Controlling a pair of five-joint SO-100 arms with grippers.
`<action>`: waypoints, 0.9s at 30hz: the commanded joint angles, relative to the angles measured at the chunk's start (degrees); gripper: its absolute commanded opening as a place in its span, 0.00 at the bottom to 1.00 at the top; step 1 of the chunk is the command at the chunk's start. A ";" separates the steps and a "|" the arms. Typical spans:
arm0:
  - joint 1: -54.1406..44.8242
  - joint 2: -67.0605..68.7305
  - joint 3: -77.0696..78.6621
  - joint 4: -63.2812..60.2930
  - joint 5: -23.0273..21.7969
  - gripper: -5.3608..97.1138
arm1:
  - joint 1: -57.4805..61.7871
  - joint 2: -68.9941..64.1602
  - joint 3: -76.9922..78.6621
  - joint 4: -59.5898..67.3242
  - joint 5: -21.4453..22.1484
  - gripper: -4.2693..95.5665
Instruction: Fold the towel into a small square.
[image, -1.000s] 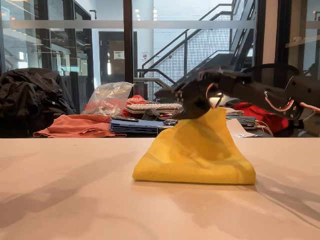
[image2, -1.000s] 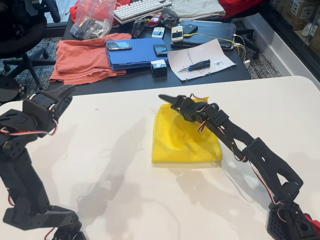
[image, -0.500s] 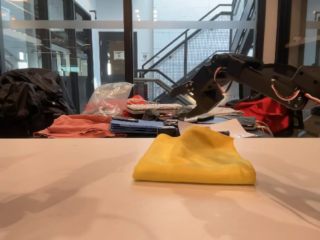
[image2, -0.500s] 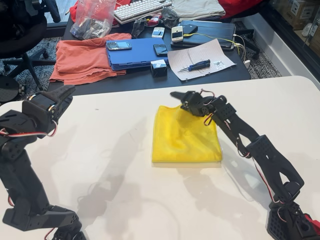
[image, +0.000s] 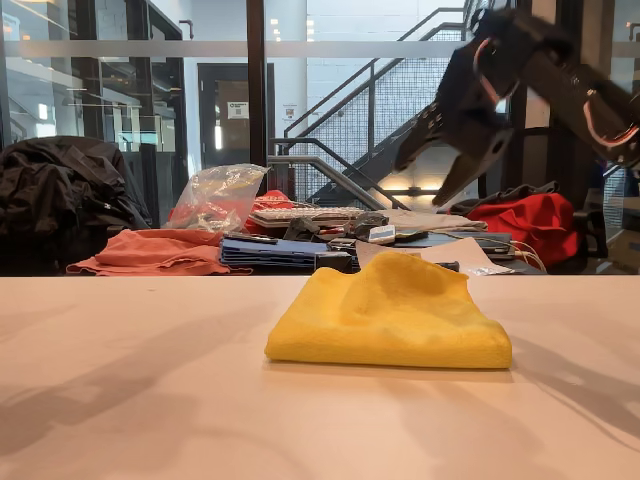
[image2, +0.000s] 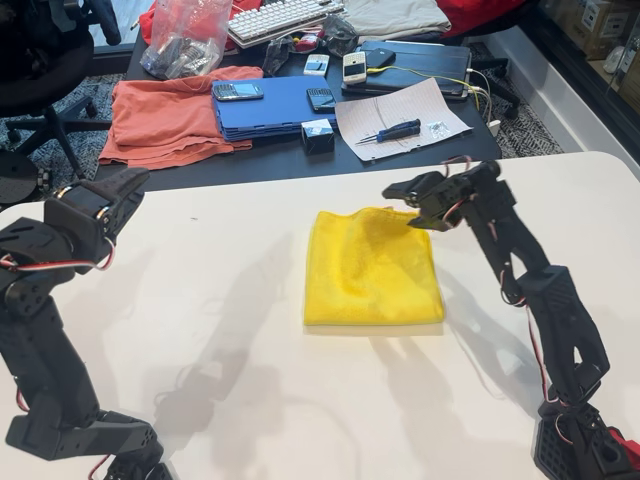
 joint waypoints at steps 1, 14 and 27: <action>0.00 10.72 -1.23 2.20 -4.83 0.33 | 0.09 0.62 -0.79 -0.62 0.18 0.15; -8.17 42.45 -0.35 -6.94 -14.77 0.33 | 0.70 0.18 -10.02 -12.13 0.18 0.15; -11.07 42.45 -0.18 -6.15 -14.41 0.33 | 0.18 3.34 -10.02 -11.60 0.18 0.15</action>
